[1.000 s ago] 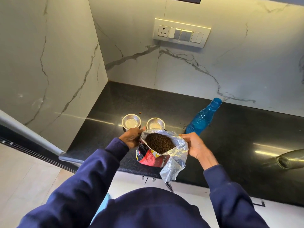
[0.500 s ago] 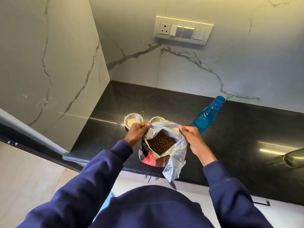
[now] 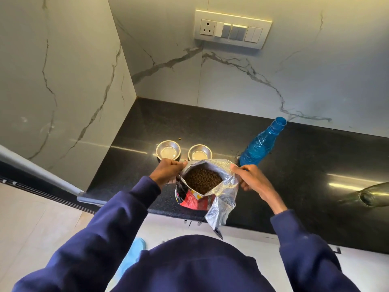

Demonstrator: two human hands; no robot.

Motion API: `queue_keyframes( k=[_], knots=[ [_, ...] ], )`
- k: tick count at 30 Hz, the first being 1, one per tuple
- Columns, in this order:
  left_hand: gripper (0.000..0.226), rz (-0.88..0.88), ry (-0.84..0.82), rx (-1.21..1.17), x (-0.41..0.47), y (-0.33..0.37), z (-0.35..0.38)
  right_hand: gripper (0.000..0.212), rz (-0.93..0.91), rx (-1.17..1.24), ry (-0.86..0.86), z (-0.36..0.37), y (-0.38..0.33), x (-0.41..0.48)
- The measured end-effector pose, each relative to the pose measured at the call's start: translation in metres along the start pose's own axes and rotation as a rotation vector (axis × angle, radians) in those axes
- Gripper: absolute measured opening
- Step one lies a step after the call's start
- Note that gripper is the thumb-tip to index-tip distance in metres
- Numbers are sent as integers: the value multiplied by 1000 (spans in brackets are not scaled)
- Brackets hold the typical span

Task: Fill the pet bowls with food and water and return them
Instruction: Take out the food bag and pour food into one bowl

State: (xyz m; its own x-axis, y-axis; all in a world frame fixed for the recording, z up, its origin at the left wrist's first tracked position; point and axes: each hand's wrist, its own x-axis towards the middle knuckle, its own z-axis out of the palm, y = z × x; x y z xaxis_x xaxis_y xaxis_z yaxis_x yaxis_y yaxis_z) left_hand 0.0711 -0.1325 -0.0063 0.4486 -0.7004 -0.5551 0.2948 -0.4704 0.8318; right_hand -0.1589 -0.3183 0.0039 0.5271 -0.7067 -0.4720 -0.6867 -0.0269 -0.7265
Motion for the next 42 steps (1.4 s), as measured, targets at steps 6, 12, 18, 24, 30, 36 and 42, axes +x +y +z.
queue_keyframes(
  k=[6, 12, 18, 24, 30, 36, 42],
  knots=[
    [38, -2, 52, 112, -36, -8, 6, 49, 125, 56, -111, 19, -12, -20],
    [43, -33, 210, 182, -42, -12, 18, 29, 98, 75, 35, 37, -10, -14],
    [37, -23, 253, 391, -30, -14, 29, 58, 132, 79, 69, 58, -19, -15],
    [12, 19, 246, 211, -30, -25, 34, 27, 31, -56, 154, 72, -16, -16],
    [5, -40, 280, -281, -38, -41, 34, 36, 80, 207, 142, 64, -9, -24],
    [12, -148, 241, -592, -40, -44, 36, 53, 82, 381, 82, 53, 9, -33],
    [23, -258, 205, -857, -36, -44, 36, 7, 190, 713, 141, 61, 4, -43]
  ],
)
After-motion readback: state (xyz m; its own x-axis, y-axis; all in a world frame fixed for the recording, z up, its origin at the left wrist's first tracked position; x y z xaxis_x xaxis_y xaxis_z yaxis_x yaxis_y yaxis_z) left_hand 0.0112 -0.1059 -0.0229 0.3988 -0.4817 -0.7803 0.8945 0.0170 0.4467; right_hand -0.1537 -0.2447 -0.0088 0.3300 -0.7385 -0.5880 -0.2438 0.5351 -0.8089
